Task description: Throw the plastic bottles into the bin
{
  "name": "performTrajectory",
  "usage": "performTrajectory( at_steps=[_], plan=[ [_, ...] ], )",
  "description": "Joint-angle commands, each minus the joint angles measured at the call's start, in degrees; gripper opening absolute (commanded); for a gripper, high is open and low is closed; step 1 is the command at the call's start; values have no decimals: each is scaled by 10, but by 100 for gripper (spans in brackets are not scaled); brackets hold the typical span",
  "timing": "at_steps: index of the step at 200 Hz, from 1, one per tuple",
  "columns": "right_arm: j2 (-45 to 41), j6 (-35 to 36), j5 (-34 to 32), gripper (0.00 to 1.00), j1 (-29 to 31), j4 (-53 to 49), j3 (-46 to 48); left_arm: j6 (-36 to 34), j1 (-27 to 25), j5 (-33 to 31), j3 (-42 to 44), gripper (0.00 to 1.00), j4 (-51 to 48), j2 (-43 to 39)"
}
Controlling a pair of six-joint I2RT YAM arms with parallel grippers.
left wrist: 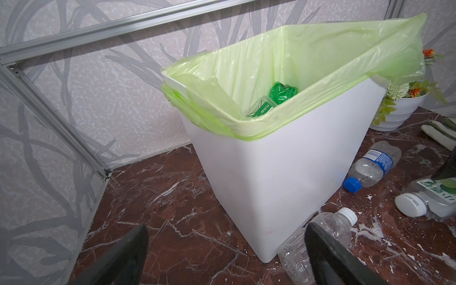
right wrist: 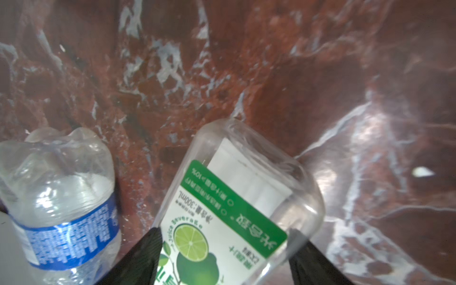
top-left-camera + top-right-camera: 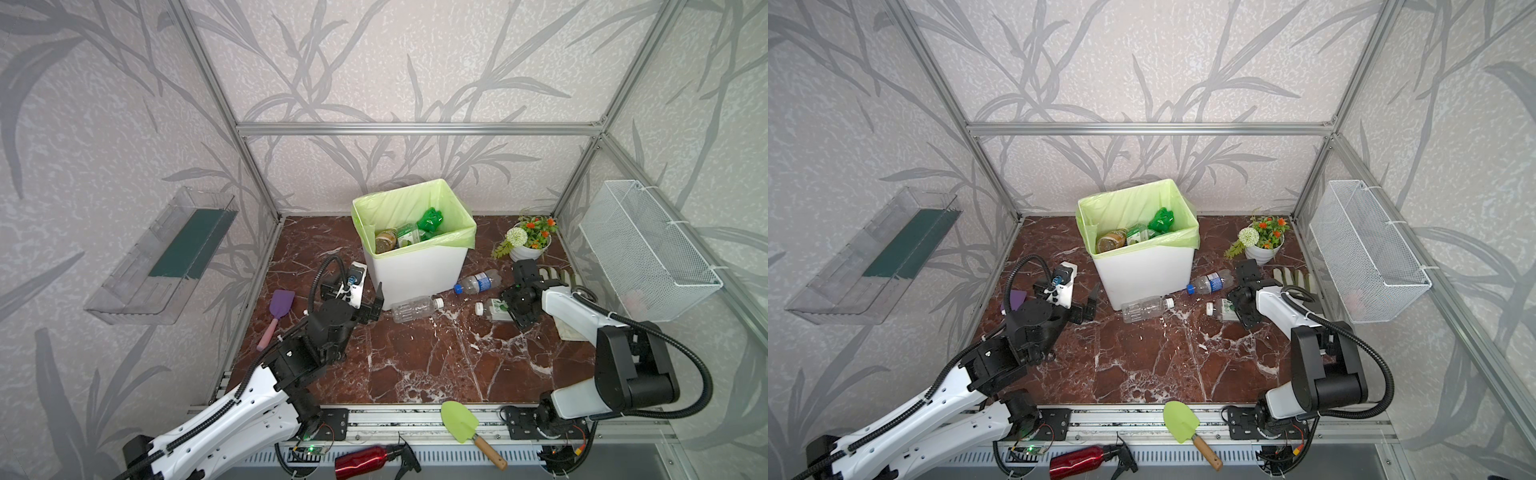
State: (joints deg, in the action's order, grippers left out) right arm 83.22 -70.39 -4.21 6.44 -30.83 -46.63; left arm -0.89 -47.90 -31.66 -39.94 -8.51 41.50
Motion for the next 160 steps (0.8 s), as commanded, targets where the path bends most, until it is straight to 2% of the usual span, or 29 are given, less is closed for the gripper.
performTrajectory(
  at_steps=[1, 21, 50, 86, 160],
  plan=[
    [-47, 53, -23, 87, -19, -84, 21, 2, -1, -4, 1, 99, 9, 5],
    [-98, 51, -41, 96, -21, -85, 28, 2, -1, -1, 1, 99, 15, 13],
    [-126, 46, -33, 99, -21, -57, 34, 4, -1, 6, -1, 99, 20, 24],
    [-85, 42, 17, 99, -21, -40, 14, 7, -1, 7, 3, 99, 18, 21],
    [19, 23, 28, 99, -21, -25, -25, 14, -1, 7, 9, 99, 11, 17]
  ],
)
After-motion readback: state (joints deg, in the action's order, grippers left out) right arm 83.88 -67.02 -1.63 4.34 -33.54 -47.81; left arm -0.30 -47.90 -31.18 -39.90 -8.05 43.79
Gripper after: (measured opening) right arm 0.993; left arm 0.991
